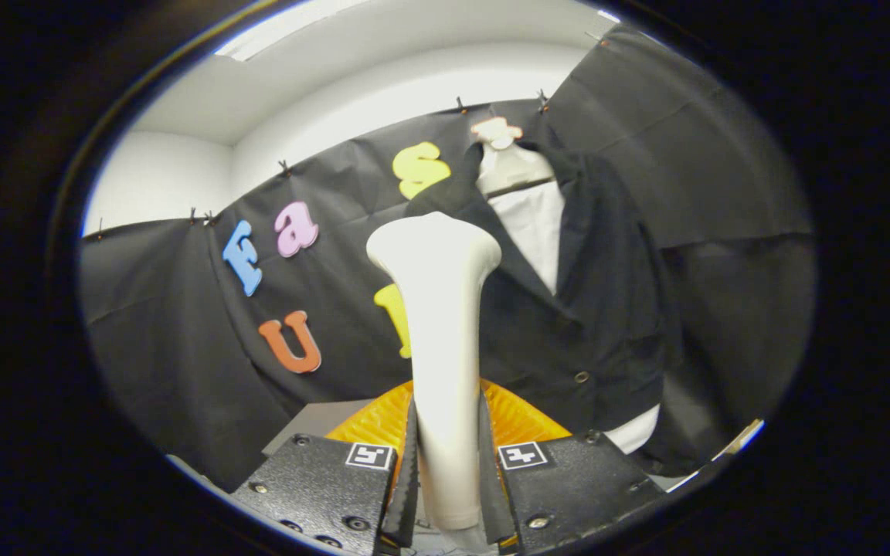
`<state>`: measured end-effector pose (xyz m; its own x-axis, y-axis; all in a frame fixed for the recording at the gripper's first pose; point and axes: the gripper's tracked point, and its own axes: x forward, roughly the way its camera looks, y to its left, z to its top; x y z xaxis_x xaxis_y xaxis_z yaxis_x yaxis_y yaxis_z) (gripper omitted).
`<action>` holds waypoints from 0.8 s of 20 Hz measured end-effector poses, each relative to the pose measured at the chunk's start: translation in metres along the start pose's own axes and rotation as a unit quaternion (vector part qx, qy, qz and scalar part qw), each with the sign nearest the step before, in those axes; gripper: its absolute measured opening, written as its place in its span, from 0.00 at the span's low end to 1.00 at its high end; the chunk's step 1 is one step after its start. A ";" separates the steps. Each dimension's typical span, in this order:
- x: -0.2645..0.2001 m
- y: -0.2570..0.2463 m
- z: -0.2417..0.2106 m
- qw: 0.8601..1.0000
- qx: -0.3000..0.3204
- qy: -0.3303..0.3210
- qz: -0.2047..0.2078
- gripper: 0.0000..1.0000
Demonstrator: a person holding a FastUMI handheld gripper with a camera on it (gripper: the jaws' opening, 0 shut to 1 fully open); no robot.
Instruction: Iron the clothes twice with a garment steamer, once on the left side and once on the right side.
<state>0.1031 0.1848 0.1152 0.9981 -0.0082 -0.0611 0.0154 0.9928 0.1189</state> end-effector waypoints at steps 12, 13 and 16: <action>0.038 -0.058 0.118 0.986 -0.036 -0.160 -0.008 0.36; 0.043 -0.053 0.125 0.985 -0.046 -0.169 -0.001 0.36; 0.059 -0.041 0.144 0.977 -0.066 -0.202 0.011 0.36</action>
<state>0.1704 0.1261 0.2491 0.9409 -0.0072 0.3387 0.0129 0.9998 -0.0148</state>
